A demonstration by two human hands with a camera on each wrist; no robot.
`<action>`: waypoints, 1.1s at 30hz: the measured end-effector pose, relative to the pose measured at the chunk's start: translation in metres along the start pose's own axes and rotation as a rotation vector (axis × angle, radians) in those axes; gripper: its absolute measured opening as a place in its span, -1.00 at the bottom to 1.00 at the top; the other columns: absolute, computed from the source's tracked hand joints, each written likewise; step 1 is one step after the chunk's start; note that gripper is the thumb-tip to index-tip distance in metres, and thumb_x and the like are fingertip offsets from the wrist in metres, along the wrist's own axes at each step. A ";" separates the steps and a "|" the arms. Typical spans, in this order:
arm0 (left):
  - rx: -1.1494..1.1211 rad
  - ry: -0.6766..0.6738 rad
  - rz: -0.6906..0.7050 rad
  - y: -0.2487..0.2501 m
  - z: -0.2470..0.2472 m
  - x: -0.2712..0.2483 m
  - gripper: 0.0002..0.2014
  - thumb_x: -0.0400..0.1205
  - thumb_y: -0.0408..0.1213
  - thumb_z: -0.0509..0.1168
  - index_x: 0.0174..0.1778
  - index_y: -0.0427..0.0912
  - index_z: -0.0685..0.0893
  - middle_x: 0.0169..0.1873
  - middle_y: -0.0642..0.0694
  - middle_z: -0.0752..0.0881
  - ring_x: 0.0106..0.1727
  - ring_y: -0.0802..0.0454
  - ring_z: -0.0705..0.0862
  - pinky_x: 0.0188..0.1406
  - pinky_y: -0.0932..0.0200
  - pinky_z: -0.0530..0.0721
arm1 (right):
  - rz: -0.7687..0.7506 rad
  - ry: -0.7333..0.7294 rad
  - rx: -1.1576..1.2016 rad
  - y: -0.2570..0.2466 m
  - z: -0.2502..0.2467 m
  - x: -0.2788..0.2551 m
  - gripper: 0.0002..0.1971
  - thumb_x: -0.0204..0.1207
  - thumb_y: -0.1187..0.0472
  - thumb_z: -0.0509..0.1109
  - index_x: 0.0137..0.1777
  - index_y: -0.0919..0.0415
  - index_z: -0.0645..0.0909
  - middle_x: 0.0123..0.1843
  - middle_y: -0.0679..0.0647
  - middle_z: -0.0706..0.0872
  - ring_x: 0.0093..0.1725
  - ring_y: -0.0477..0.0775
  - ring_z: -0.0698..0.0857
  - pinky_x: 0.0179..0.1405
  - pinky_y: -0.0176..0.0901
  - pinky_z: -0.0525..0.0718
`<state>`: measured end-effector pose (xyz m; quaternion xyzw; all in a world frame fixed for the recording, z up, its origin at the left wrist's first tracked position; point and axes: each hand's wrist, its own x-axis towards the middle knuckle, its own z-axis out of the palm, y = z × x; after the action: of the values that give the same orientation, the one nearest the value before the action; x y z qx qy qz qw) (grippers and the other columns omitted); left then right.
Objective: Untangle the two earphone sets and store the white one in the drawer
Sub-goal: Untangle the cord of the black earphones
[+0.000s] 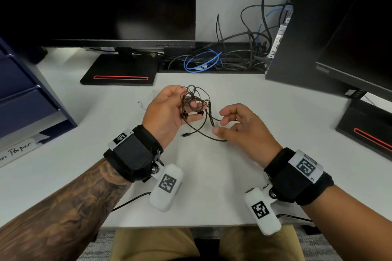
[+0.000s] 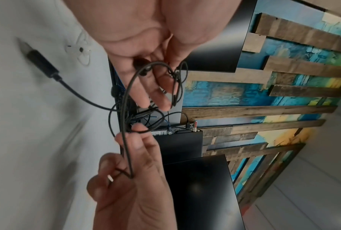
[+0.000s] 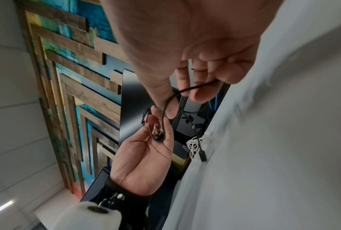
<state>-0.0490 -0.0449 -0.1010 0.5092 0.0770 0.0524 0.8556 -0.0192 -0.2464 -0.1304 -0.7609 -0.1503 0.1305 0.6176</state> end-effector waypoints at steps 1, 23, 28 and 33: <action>-0.002 -0.017 -0.013 -0.001 0.001 -0.001 -0.84 0.78 -0.42 0.10 -0.05 -0.14 0.53 -0.36 -0.21 0.68 -0.12 -0.26 0.82 -0.24 -0.03 0.81 | -0.015 -0.006 -0.017 0.000 0.001 0.000 -0.65 0.46 0.22 0.65 0.19 0.02 0.65 0.03 0.02 0.70 -0.33 0.02 0.57 -0.20 -0.18 0.63; 0.299 -0.010 0.014 0.004 -0.005 -0.001 -0.87 0.77 -0.28 0.19 -0.07 -0.09 0.58 -0.31 -0.09 0.60 -0.52 0.09 0.41 -0.62 0.31 0.25 | 0.001 0.081 0.209 -0.015 0.000 -0.004 -0.79 0.67 0.27 0.43 -0.05 0.34 0.46 -0.05 0.20 0.75 -0.10 0.22 0.88 -0.44 -0.06 0.72; 0.513 0.050 0.125 0.004 -0.011 0.004 -0.87 0.73 -0.30 0.29 -0.14 -0.09 0.66 -0.29 -0.06 0.70 -0.56 0.11 0.39 -0.59 0.30 0.25 | -0.013 0.205 0.293 -0.017 -0.012 0.000 -0.94 0.72 0.33 0.34 0.03 0.20 0.51 0.02 0.22 0.82 0.00 0.22 0.87 -0.35 -0.02 0.79; 0.606 0.120 0.162 0.008 -0.017 0.007 -0.88 0.70 -0.33 0.32 -0.12 -0.14 0.74 -0.35 0.06 0.72 -0.56 0.12 0.40 -0.61 0.30 0.33 | -0.064 0.292 0.542 -0.021 -0.020 0.007 -0.89 0.72 0.37 0.30 0.00 0.16 0.53 -0.37 0.11 0.65 -0.18 0.13 0.82 0.06 0.07 0.81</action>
<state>-0.0456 -0.0253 -0.1026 0.7414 0.0988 0.1250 0.6519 -0.0064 -0.2579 -0.1055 -0.5739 -0.0435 0.0358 0.8170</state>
